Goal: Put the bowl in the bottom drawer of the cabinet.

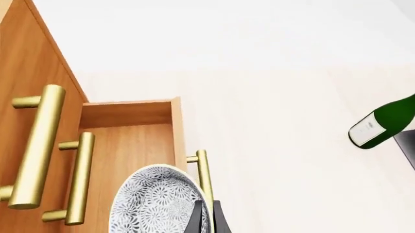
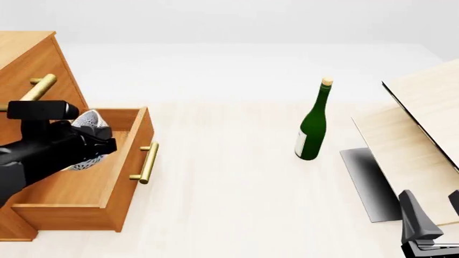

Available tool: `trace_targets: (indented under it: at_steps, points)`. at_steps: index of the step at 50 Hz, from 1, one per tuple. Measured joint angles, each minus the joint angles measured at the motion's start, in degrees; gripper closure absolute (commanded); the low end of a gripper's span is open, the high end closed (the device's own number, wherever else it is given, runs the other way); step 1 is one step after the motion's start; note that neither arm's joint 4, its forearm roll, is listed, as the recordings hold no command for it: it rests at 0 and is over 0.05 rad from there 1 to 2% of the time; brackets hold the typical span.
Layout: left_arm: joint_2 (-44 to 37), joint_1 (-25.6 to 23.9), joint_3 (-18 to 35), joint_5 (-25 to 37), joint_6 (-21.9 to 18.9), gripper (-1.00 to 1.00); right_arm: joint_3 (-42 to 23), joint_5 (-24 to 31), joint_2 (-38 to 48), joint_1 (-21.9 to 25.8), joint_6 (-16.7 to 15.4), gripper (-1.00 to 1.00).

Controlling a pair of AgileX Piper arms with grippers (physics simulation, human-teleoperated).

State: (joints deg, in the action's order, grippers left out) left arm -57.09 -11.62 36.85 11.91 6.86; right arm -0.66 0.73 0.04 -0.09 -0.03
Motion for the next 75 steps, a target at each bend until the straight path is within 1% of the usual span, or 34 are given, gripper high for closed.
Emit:
trace_targets:
  at_steps: [16,33,75]
  points:
    - [0.1,1.3,-1.7,0.1,0.9,1.0,0.0,0.0,0.0,0.0,0.0,-1.0]
    - [-1.9,3.0,-4.7,-2.6,1.3,1.0,0.0,0.0,0.0,0.0,0.0,-1.0]
    - [-7.0,8.3,-7.6,-7.2,-2.4,1.0,0.0,0.0,0.0,0.0,0.0,-1.0]
